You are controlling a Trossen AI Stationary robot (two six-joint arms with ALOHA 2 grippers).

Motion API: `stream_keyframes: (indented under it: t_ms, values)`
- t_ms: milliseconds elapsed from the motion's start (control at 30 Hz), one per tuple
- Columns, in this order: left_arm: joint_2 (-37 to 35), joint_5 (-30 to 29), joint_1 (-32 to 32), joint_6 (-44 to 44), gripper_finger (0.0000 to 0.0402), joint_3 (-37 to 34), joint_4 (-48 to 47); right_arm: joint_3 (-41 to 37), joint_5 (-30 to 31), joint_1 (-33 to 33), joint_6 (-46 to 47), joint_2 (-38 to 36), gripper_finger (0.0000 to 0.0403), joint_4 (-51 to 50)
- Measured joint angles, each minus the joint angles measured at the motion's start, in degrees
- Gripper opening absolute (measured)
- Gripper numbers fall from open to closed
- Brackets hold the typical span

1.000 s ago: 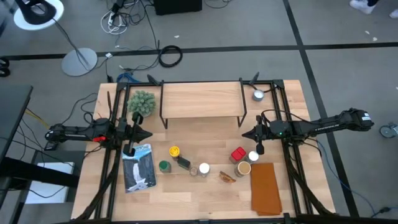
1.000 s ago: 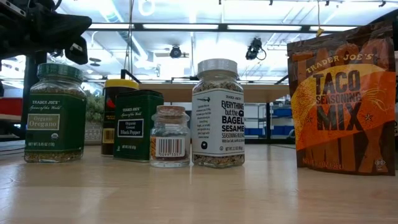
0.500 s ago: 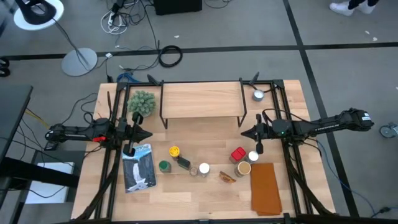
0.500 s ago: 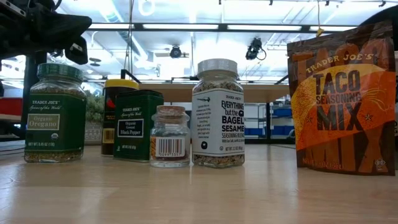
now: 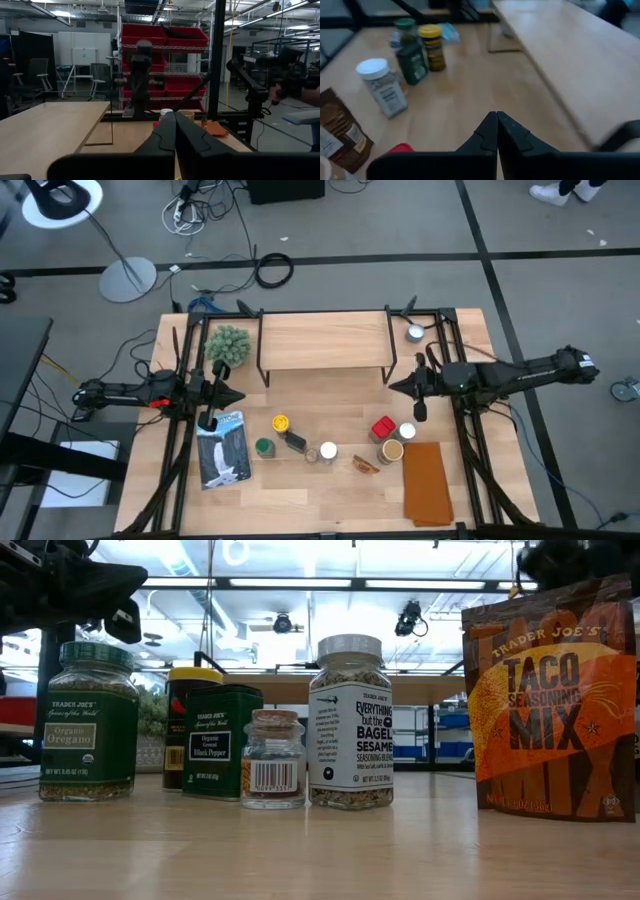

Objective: Shelf spices
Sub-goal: Put the golden seasoning bottle on the shelf

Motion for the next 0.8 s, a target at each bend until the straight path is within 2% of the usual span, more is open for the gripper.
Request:
stream_keyframes:
  t_ms: [100, 267, 467, 600, 700, 800]
  values:
    - [0.0, 0.0, 0.0, 0.0, 0.0006, 0.0, 0.0, 9.7, 5.0, 3.5, 7.4, 4.0, 0.0001, -13.0]
    - [0.0, 0.0, 0.0, 0.0, 0.0006, 0.0, 0.0, 25.2, 6.2, 9.5, 20.8, 13.6, 0.0001, -28.0]
    - [0.0, 0.0, 0.0, 0.0, 0.0006, 0.0, 0.0, 42.4, 8.4, 15.6, 34.2, 29.6, 0.0, -45.5]
    - [0.0, 0.0, 0.0, 0.0, 0.0006, 0.0, 0.0, 52.9, 7.4, 17.5, 42.3, 41.2, 0.0, -60.3]
    - [0.0, 0.0, 0.0, 0.0, 0.0006, 0.0, 0.0, 59.7, 2.8, 17.7, 48.2, 49.0, 0.0001, -70.4]
    - [0.0, 0.0, 0.0, 0.0, 0.0006, 0.0, 0.0, 64.8, -1.3, 17.7, 52.4, 55.0, 0.0005, -74.9]
